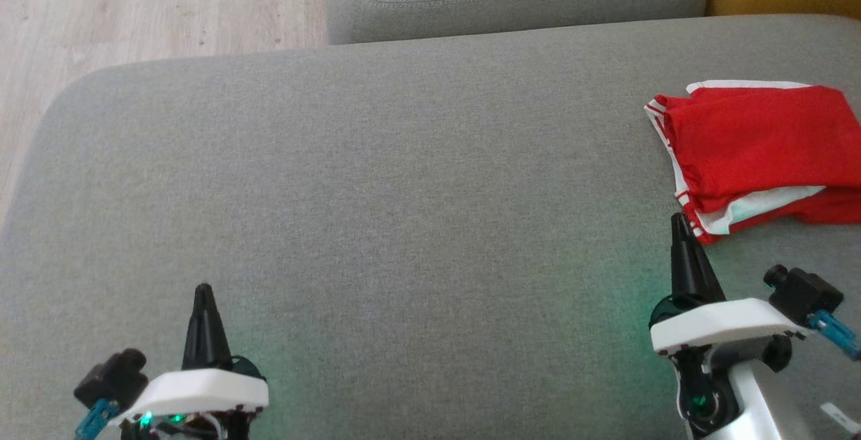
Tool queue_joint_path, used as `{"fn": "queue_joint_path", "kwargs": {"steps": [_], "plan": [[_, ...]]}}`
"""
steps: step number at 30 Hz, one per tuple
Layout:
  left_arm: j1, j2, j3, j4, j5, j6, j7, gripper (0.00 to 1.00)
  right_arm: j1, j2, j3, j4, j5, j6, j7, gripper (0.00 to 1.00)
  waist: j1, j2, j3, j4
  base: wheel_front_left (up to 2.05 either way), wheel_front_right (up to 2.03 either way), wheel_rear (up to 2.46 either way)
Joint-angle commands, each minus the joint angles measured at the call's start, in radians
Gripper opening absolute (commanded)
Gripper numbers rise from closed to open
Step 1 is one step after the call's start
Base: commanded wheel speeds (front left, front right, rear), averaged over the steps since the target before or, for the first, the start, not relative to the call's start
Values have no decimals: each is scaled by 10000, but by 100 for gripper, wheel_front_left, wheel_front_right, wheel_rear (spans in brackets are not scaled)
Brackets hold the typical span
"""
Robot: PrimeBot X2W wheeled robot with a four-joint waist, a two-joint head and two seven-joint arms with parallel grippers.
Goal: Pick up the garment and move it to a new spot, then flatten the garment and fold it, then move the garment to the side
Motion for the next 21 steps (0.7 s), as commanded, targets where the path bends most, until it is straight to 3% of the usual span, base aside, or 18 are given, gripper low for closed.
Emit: {"fn": "queue_joint_path", "kwargs": {"steps": [1,21], "plan": [[-436,22,234,-381,-231,-98,50,0,-263,-148,-40,-392,294,-3,68,0,0,0,-7,4,0,0,0],[-495,35,571,-494,-2185,-264,640,0,-149,-189,-361,-610,2486,-4,599,0,0,0,-118,69,0,0,0]]}}
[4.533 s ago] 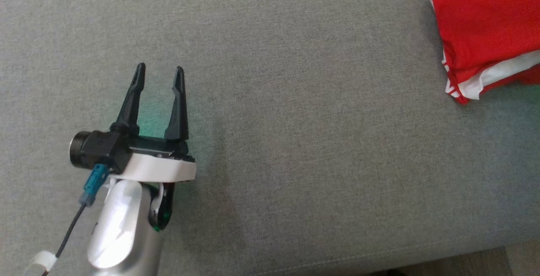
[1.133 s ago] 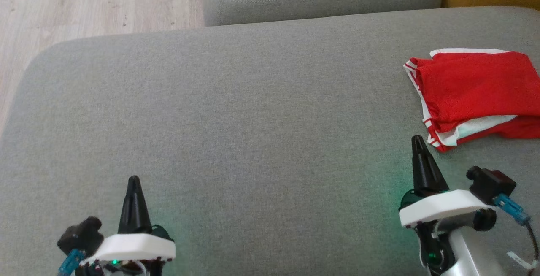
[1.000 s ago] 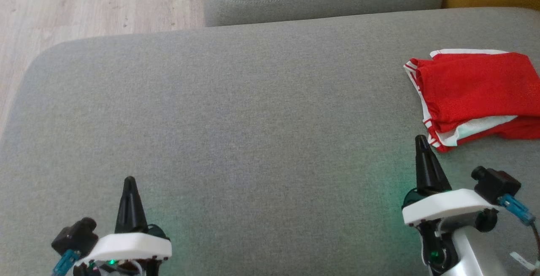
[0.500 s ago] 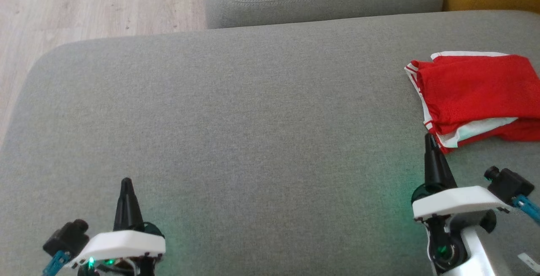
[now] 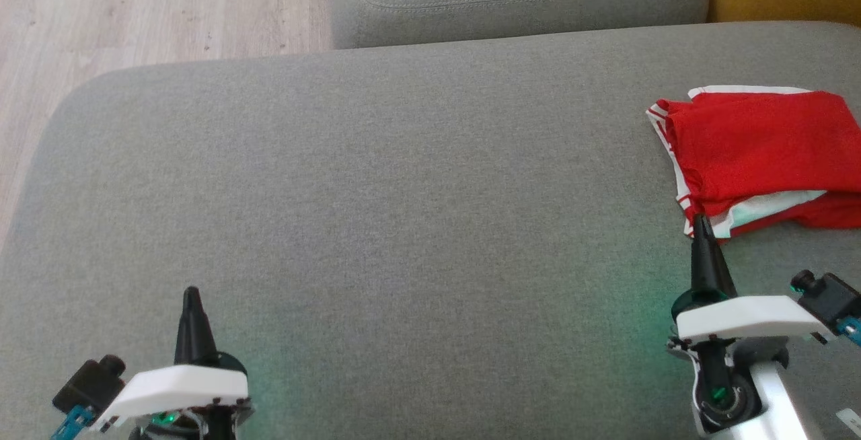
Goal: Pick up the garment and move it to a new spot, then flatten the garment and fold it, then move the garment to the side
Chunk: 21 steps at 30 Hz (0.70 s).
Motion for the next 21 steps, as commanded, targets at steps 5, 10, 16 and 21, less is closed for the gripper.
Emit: {"fn": "queue_joint_path", "kwargs": {"steps": [5,10,16,21], "plan": [[-500,38,333,-365,-634,-129,169,0,-152,-176,-85,-459,729,-4,205,0,0,0,-30,18,0,0,0],[-512,40,400,-387,-1025,-162,287,0,-130,-180,-156,-502,1164,-5,316,0,0,0,-52,31,0,0,0],[-530,44,501,-421,-1612,-212,464,0,-97,-184,-263,-567,1813,-5,485,0,0,0,-85,50,0,0,0],[-545,47,586,-449,-2101,-254,612,0,-69,-187,-355,-621,2353,-6,627,0,0,0,-113,67,0,0,0]]}}
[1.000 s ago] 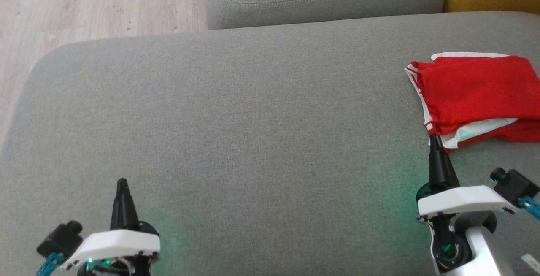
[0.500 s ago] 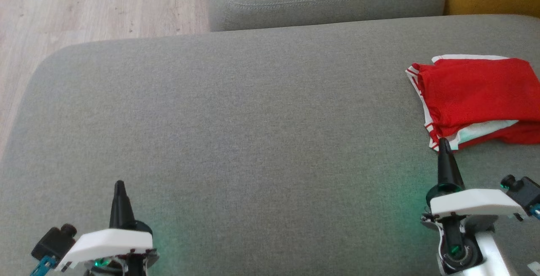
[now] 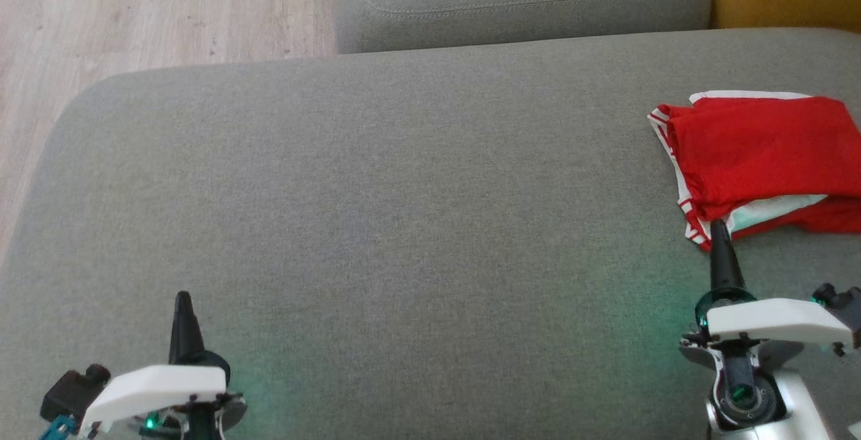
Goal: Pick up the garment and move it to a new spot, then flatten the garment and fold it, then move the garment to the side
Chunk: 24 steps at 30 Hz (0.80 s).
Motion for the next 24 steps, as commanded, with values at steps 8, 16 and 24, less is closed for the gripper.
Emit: {"fn": "queue_joint_path", "kwargs": {"steps": [8,16,24], "plan": [[-557,52,415,-425,-946,-144,306,0,-182,-173,-105,-472,1070,-6,261,0,0,0,-47,28,0,0,0],[-581,57,550,-470,-1728,-210,543,0,-139,-172,-258,-558,1928,-7,493,0,0,0,-91,54,0,0,0],[-605,62,684,-515,-2511,-277,779,0,-95,-169,-414,-644,2784,-7,728,0,0,0,-135,80,0,0,0]]}}
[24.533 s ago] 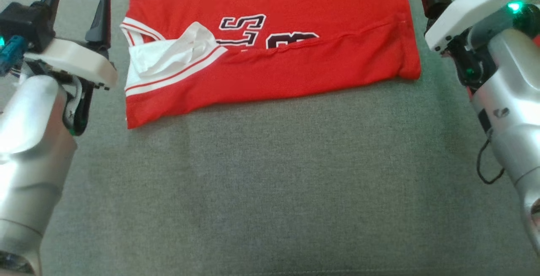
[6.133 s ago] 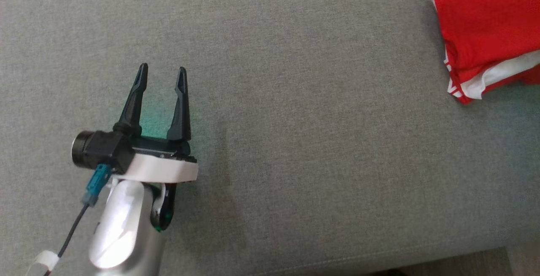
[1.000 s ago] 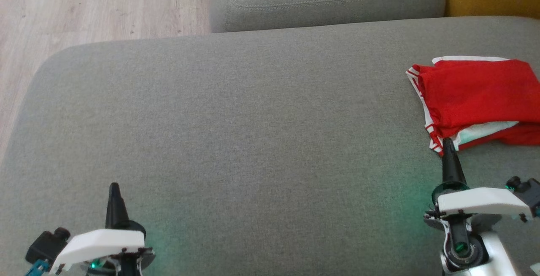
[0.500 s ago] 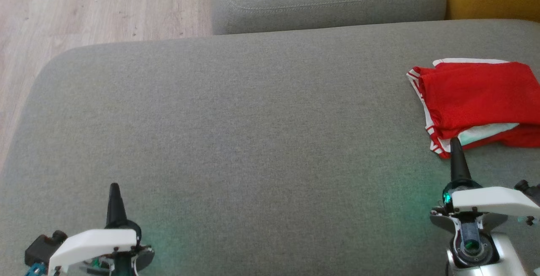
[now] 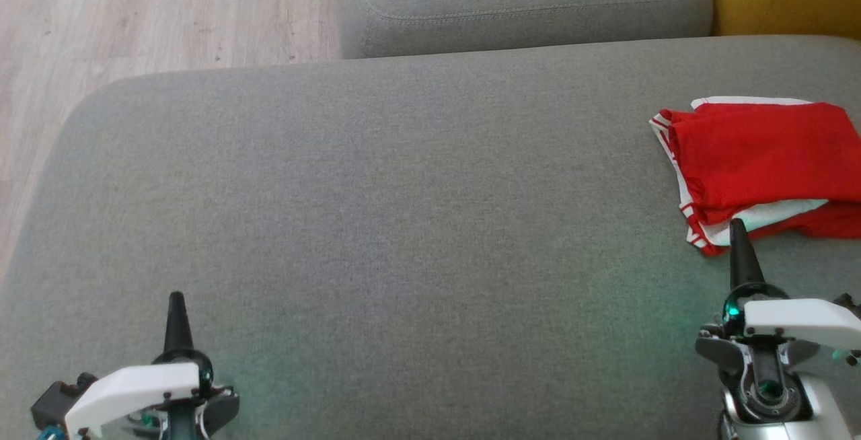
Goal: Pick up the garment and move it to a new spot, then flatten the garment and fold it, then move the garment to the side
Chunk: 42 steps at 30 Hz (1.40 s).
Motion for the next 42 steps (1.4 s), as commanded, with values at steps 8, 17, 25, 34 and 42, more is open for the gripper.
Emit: {"fn": "queue_joint_path", "kwargs": {"steps": [8,17,25,34,42], "plan": [[-592,67,483,-417,-951,-165,309,0,-84,-162,-60,-499,1078,-8,327,0,0,0,-48,28,0,0,0],[-616,73,618,-462,-1734,-231,545,0,-41,-156,-220,-584,1930,-9,565,0,0,0,-92,54,0,0,0],[-639,78,752,-507,-2517,-298,782,0,1,-148,-383,-670,2780,-9,805,0,0,0,-136,81,0,0,0],[-647,79,797,-523,-2780,-320,861,0,14,-128,-463,-697,3044,-9,906,0,0,0,-151,89,0,0,0],[-647,79,797,-523,-2780,-320,861,0,11,-110,-488,-695,3023,-9,927,0,0,0,-151,89,0,0,0]]}}
